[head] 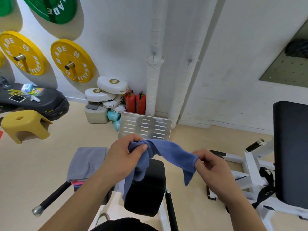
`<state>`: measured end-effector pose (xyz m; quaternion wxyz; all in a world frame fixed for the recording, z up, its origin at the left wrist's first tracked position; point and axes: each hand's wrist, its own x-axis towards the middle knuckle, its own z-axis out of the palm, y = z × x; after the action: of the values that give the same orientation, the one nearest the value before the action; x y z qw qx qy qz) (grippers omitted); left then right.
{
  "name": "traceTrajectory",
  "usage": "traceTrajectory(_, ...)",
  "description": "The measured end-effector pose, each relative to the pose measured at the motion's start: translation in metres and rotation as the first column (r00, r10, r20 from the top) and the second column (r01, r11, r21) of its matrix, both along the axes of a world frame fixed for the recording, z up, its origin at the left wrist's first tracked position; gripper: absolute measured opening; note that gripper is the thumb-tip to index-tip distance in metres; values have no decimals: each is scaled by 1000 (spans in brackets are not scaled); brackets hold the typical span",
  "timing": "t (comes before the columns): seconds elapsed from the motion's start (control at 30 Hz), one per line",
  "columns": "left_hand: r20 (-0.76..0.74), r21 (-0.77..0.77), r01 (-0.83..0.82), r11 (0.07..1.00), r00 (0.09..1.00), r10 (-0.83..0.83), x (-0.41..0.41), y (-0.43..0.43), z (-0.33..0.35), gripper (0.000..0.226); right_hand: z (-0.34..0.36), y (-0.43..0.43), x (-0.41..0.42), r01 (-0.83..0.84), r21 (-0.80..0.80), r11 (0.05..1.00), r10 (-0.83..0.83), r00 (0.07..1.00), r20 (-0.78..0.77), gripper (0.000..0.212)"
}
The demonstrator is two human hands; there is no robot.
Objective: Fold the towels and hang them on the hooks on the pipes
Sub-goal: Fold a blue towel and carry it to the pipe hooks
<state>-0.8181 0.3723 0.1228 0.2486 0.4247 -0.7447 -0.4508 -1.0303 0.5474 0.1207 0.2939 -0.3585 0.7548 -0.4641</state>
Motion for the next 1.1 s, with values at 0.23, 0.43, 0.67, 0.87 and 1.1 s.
traceTrajectory(0.23, -32, 133, -32, 991, 999, 36, 3, 1, -1, 10, -20, 10, 4, 82, -45, 996, -69, 968, 243, 28)
traceTrajectory(0.43, 14, 154, -108, 982, 994, 107, -3, 0, -8, 13, -24, 13, 10, -131, 106, 986, 116, 984, 133, 49)
traceTrajectory(0.67, 38, 148, -68, 987, 997, 63, -3, -2, -15, 13, -32, 17, 3, 59, 42, 997, -66, 978, 198, 19)
traceTrajectory(0.87, -10, 239, -302, 923, 949, 314, -4, -10, -10, 12, -15, 10, 2, 345, -111, 932, -300, 906, 298, 19)
traceTrajectory(1.1, -141, 413, -98, 905, 975, 170, -35, 47, 4, 13, -7, -9, 37, 219, -131, 967, -199, 968, 150, 27)
